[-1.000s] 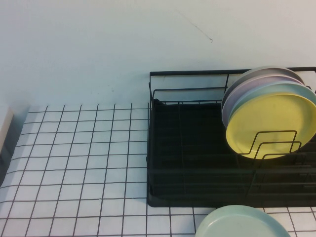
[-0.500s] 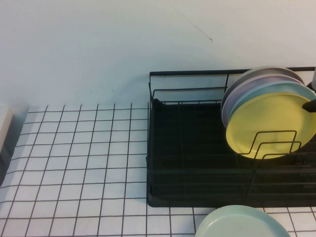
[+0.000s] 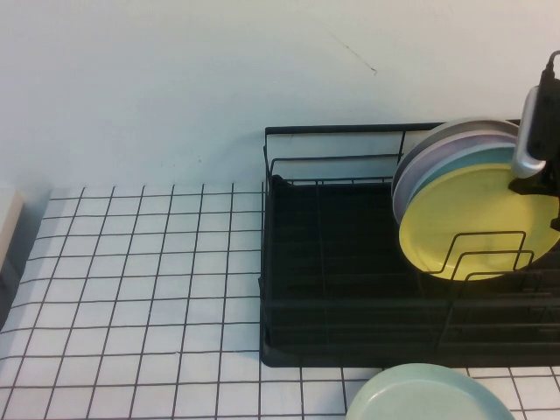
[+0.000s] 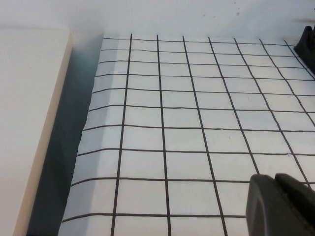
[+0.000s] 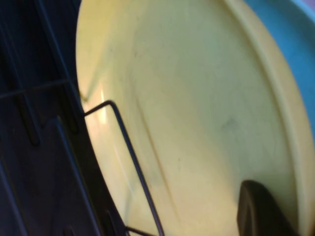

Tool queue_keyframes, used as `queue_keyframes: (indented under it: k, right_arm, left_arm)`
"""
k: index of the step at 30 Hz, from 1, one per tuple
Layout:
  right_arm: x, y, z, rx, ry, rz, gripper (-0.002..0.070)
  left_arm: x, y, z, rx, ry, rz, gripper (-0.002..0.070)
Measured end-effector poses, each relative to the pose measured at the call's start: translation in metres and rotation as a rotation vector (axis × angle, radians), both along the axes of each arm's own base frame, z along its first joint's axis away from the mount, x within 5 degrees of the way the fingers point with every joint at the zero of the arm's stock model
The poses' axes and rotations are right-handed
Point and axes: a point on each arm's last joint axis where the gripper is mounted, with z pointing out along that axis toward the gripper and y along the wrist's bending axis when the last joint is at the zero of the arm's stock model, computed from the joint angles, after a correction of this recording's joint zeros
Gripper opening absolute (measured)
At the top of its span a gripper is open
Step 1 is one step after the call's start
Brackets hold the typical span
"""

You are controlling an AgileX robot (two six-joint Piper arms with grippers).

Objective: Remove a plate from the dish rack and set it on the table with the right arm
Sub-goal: Grasp the plate from the shelf, then place the plate from the table

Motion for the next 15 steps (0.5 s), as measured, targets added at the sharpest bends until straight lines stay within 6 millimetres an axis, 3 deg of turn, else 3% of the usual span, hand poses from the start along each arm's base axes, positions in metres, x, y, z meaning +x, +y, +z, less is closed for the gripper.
queue_keyframes:
  k: [3,8,15]
  right_arm:
    - [-0.007,-0.001,0.013,-0.019,-0.024,0.008,0.0104]
    - [-0.033,-0.002,0.058,-0.034,-0.112,0.012,0.0104]
    - [-0.099,-0.001,0.130,0.085,-0.198,-0.064,0.0103]
  left_arm:
    - [0.000,0.000,0.000,0.000,0.000,0.000,-0.0003]
    - [0.000,0.000,0.000,0.000,0.000,0.000,-0.0003]
    - [0.000,0.000,0.000,0.000,0.000,0.000,-0.0003]
